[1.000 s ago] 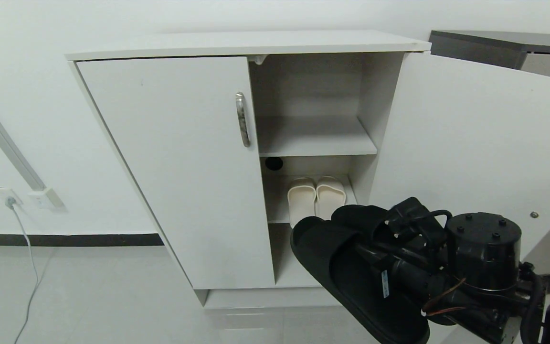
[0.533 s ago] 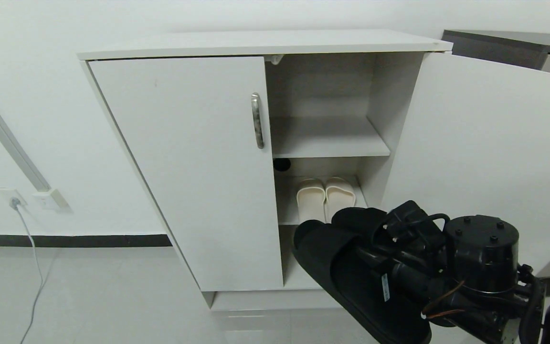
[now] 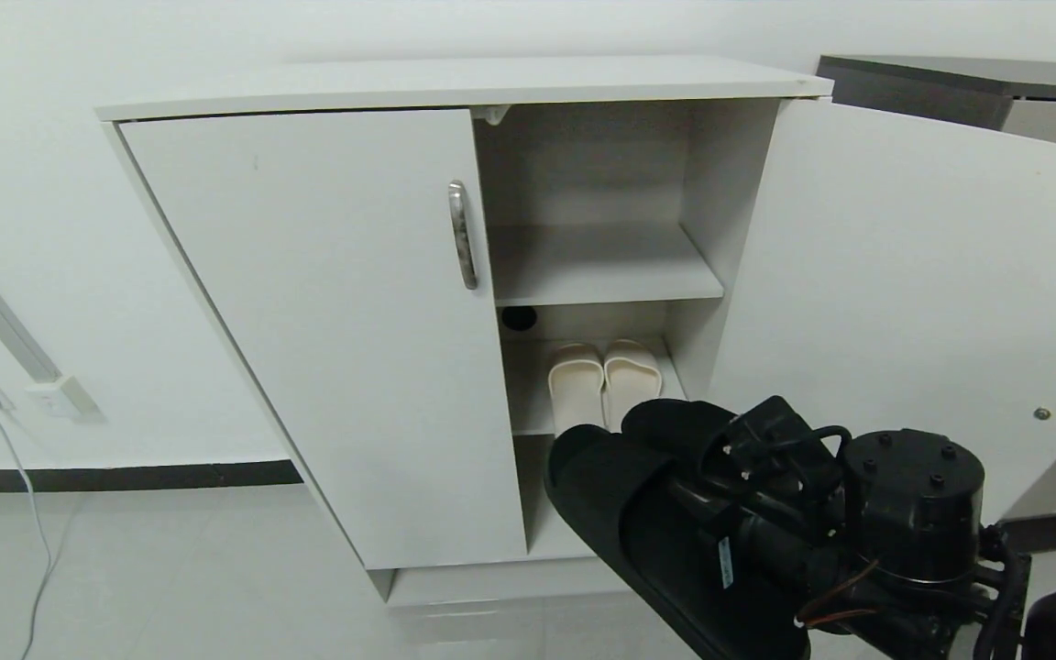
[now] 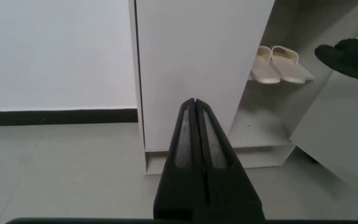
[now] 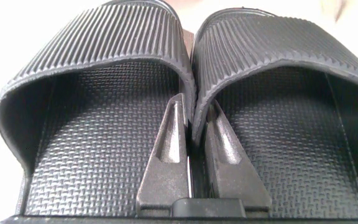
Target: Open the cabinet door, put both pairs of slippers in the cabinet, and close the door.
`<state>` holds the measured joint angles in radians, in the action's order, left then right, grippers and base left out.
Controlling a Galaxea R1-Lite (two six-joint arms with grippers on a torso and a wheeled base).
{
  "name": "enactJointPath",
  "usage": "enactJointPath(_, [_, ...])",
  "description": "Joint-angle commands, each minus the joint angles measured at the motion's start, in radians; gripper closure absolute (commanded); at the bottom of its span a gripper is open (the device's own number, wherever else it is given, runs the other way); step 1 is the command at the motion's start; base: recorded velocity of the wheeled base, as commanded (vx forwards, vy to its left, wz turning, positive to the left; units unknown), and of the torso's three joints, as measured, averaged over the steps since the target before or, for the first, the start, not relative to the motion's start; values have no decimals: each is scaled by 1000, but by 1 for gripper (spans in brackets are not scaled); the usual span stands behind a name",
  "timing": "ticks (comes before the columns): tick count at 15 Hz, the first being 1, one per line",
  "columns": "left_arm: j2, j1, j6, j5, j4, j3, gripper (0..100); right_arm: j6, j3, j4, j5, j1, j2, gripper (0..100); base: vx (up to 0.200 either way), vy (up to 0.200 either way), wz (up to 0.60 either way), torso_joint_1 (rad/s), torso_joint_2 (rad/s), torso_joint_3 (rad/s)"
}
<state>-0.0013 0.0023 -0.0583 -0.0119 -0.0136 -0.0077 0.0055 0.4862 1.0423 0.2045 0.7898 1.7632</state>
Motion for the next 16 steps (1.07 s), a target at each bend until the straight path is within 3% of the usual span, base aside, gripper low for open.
enactJointPath(1, [1,-1,0,1,0,0,100,-19,-9,30,4,6,45,100,0,0,0,0,0,0])
enactJointPath(3, [1,-1,0,0,0,0,100,-41,14,76,49,26,101,100,0,0,0,0,0,0])
enactJointPath(5, [1,-1,-2,1,0,0,100,-25,107,97,234,72,193,100,0,0,0,0,0,0])
enactJointPath(8, [1,-1,-3,9,0,0,100,-4,241,54,345,103,292,100,0,0,0,0,0,0])
enactJointPath(11, [1,-1,-6,10,0,0,100,96,434,-191,455,131,309,100,0,0,0,0,0,0])
enactJointPath(15, [1,-1,-9,10,0,0,100,318,697,-647,559,146,311,100,0,0,0,0,0,0])
enactJointPath(16, [1,-1,-9,10,0,0,100,404,798,-815,567,149,308,100,0,0,0,0,0,0])
